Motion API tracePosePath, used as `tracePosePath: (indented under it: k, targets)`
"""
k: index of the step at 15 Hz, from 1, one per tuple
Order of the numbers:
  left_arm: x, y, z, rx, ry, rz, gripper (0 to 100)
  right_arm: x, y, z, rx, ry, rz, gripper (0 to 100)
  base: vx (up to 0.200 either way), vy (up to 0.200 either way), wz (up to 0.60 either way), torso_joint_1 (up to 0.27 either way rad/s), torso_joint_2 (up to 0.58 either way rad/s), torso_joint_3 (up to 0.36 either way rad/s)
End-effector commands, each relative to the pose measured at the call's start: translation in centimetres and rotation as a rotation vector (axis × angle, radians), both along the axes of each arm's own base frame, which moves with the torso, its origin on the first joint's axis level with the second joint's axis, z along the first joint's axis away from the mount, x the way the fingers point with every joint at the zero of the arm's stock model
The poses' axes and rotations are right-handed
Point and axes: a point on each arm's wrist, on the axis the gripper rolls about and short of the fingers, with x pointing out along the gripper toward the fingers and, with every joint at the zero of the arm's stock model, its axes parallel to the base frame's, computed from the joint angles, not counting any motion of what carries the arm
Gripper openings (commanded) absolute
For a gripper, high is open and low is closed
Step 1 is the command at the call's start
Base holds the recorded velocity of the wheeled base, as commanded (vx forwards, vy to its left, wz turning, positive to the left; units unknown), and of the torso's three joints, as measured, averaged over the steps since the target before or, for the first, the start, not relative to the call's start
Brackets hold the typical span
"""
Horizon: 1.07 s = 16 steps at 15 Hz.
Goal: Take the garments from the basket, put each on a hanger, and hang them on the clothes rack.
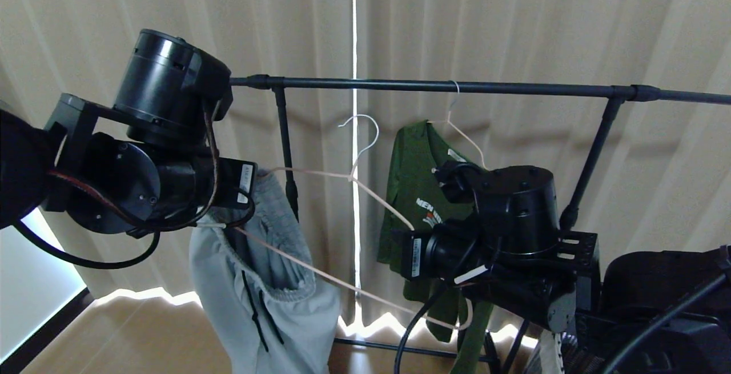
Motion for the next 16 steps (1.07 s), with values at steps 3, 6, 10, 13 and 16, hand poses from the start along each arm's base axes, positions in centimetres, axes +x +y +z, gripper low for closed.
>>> tracePosePath:
  k: [3,6,10,13,16]
  targets:
    - [-0.7,-4.0,1.5,-0.146,-0.054,-0.068,0,0.0,1.2,0.8,0.024,-0.024,0.023,0,0.000,0.000,0.00,0.000,0.00,0.000]
    - [-0.6,-5.7,1.9,-0.201,-0.063,-0.082,0,-0.3,1.8,1.2,0.037,-0.036,0.042,0,0.000,0.000,0.00,0.000,0.00,0.000]
    - [-1.1,-6.3,2.8,-0.255,-0.073,-0.125,0,-0.4,1.7,1.1,0.029,-0.036,0.043,0,0.000,0.000,0.00,0.000,0.00,0.000]
    - [-3.1,-5.5,4.4,-0.316,-0.048,-0.280,0,-0.5,1.8,1.1,0.016,-0.047,0.053,0,0.000,0.000,0.00,0.000,0.00,0.000]
    - [-3.9,-4.8,4.3,-0.274,-0.033,-0.347,0,-0.5,1.7,1.0,-0.004,-0.063,0.062,0,0.000,0.000,0.00,0.000,0.00,0.000]
